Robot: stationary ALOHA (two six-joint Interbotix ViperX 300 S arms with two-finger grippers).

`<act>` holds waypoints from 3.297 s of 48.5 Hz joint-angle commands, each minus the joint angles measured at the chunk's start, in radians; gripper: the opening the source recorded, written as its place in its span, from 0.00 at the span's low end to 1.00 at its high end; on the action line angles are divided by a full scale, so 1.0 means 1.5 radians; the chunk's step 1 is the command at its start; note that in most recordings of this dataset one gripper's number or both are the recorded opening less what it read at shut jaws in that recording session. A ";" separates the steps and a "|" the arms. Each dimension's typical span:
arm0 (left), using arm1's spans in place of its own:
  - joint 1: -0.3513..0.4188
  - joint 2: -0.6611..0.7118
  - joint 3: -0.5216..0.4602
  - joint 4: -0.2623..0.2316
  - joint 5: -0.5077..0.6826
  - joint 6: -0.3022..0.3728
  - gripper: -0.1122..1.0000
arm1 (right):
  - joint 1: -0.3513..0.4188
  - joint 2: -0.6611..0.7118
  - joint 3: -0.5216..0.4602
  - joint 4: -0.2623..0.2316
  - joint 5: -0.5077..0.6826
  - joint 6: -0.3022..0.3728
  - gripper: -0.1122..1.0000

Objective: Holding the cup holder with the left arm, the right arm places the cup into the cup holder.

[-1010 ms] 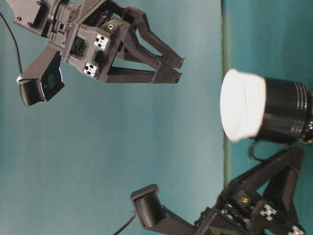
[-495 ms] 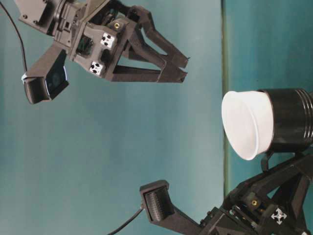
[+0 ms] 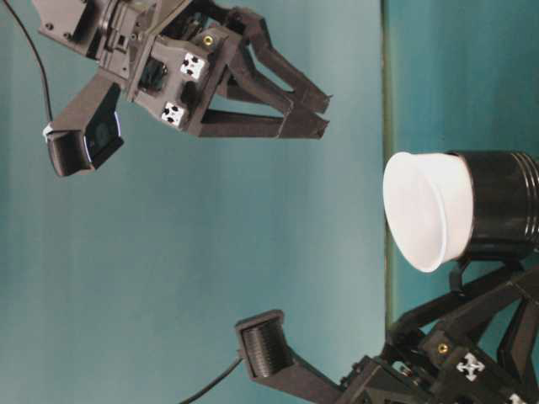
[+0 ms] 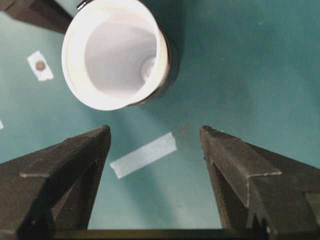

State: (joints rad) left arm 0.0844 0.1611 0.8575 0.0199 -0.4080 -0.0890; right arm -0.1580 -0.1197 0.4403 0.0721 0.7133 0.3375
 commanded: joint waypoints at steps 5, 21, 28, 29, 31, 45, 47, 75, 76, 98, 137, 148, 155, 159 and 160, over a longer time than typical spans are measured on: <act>-0.002 -0.022 -0.010 0.002 0.013 -0.001 0.97 | 0.002 -0.040 -0.004 0.002 -0.004 0.007 0.80; -0.002 -0.051 -0.010 0.002 0.065 0.001 0.94 | 0.002 -0.041 -0.003 0.002 -0.004 0.007 0.80; -0.002 -0.105 -0.002 0.001 0.103 0.003 0.94 | 0.004 -0.049 -0.003 0.002 -0.004 0.005 0.80; -0.002 -0.114 0.000 0.001 0.110 0.004 0.94 | 0.004 -0.051 -0.003 0.002 -0.004 0.004 0.80; -0.002 -0.131 0.004 0.001 0.122 0.004 0.94 | 0.005 -0.054 -0.003 0.002 -0.004 0.003 0.80; -0.006 -0.238 0.059 0.001 0.190 0.004 0.94 | 0.018 -0.094 0.015 0.002 -0.005 -0.001 0.80; -0.007 -0.257 0.070 0.002 0.200 0.003 0.94 | 0.018 -0.102 0.020 0.002 -0.005 -0.001 0.80; -0.009 -0.362 0.110 0.002 0.238 0.003 0.93 | 0.054 -0.262 0.201 -0.019 -0.277 -0.037 0.80; -0.009 -0.363 0.110 0.002 0.239 0.003 0.93 | 0.055 -0.270 0.210 -0.019 -0.291 -0.037 0.80; -0.009 -0.370 0.110 0.001 0.242 0.003 0.93 | 0.060 -0.376 0.317 -0.019 -0.337 -0.036 0.80; -0.009 -0.348 0.098 0.001 0.238 0.001 0.93 | 0.060 -0.376 0.320 -0.019 -0.311 -0.034 0.80; -0.009 -0.325 0.085 0.001 0.238 0.002 0.93 | 0.060 -0.376 0.320 -0.019 -0.307 -0.034 0.80; -0.009 -0.322 0.085 0.001 0.236 0.002 0.93 | 0.060 -0.376 0.320 -0.019 -0.307 -0.034 0.80; -0.009 -0.323 0.085 0.002 0.236 0.002 0.93 | 0.060 -0.376 0.322 -0.019 -0.307 -0.034 0.80; -0.010 -0.323 0.085 0.001 0.236 0.002 0.93 | 0.060 -0.376 0.322 -0.019 -0.307 -0.034 0.80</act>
State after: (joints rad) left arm 0.0721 -0.3160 1.0048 0.0199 -0.0445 -0.0859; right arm -0.0690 -0.6719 0.9311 0.0445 0.2577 0.2930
